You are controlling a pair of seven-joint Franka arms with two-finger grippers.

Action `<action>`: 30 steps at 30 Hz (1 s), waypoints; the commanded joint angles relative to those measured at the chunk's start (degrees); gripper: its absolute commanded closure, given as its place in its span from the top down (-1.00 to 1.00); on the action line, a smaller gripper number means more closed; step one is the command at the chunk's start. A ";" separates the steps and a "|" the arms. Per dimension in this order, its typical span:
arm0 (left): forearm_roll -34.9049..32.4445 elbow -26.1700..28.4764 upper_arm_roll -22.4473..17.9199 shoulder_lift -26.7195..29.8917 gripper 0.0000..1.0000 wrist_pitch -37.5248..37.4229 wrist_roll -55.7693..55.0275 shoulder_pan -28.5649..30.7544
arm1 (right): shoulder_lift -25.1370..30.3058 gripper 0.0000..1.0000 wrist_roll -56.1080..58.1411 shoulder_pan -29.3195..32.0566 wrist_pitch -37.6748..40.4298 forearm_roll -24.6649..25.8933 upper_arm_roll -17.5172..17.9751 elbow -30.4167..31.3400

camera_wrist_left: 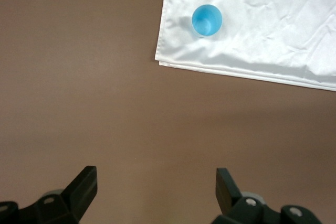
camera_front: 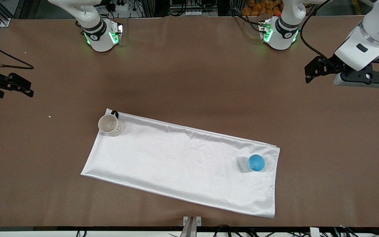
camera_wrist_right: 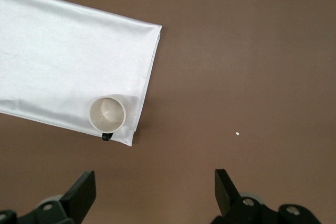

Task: Place blue cup into white mug on table

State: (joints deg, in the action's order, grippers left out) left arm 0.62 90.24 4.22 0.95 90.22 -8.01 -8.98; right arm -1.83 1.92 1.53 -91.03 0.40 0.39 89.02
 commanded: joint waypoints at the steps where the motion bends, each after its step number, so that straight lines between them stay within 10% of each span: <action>1: -1.32 0.55 0.17 -0.25 1.00 0.31 0.97 0.11 | 1.39 1.00 -7.09 -1.00 0.06 -0.57 -0.21 3.25; 17: -1.32 0.55 0.26 -2.88 1.00 1.28 0.89 -0.68 | 0.69 1.00 -30.47 -4.60 -5.47 -10.41 0.05 16.61; 30: -1.32 0.55 1.31 -6.40 1.00 5.14 0.89 -0.95 | -1.77 1.00 -44.46 -13.39 -26.11 -11.30 0.05 31.73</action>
State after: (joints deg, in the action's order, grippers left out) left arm 0.62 90.87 4.88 -4.41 93.54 -8.00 -9.61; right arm -3.70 -39.45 -9.53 -110.26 -9.87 0.83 114.80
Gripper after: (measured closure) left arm 0.000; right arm 0.000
